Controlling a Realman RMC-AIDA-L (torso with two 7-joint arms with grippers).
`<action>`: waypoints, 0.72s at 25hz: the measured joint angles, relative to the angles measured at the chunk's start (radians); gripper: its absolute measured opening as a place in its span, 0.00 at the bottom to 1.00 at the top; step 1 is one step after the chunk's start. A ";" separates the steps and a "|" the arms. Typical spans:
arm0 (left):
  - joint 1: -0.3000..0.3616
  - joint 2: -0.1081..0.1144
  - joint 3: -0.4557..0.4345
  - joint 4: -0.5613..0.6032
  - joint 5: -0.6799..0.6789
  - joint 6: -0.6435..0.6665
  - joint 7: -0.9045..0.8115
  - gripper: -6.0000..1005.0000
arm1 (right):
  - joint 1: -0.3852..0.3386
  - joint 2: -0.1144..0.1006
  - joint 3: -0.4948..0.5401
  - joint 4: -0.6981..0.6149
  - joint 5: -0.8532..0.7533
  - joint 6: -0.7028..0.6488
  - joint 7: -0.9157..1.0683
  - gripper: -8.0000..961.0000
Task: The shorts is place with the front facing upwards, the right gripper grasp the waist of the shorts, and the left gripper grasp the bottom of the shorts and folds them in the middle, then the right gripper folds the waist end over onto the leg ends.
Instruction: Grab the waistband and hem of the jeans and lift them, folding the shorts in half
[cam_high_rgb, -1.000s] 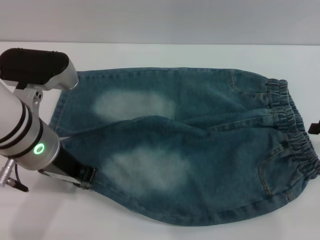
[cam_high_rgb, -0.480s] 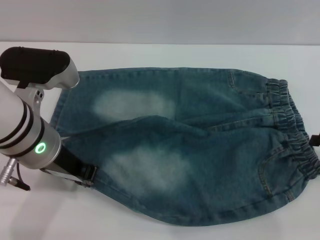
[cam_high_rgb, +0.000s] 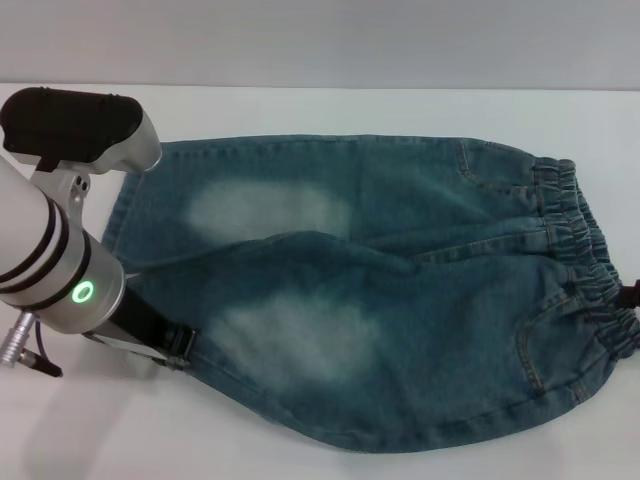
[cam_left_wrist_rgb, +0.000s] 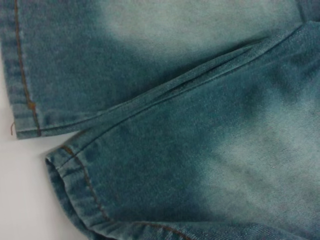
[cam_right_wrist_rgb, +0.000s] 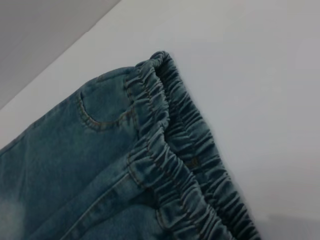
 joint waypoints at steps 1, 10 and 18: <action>0.000 0.000 -0.001 0.000 0.000 -0.001 0.000 0.09 | 0.000 0.000 0.000 0.000 0.000 0.000 -0.001 0.85; 0.003 0.000 0.002 0.001 -0.004 0.001 0.001 0.09 | 0.011 -0.001 -0.006 0.002 -0.004 0.000 -0.009 0.85; -0.002 -0.001 0.003 0.011 -0.004 0.002 0.008 0.09 | 0.025 -0.003 -0.037 0.015 -0.005 0.006 -0.010 0.85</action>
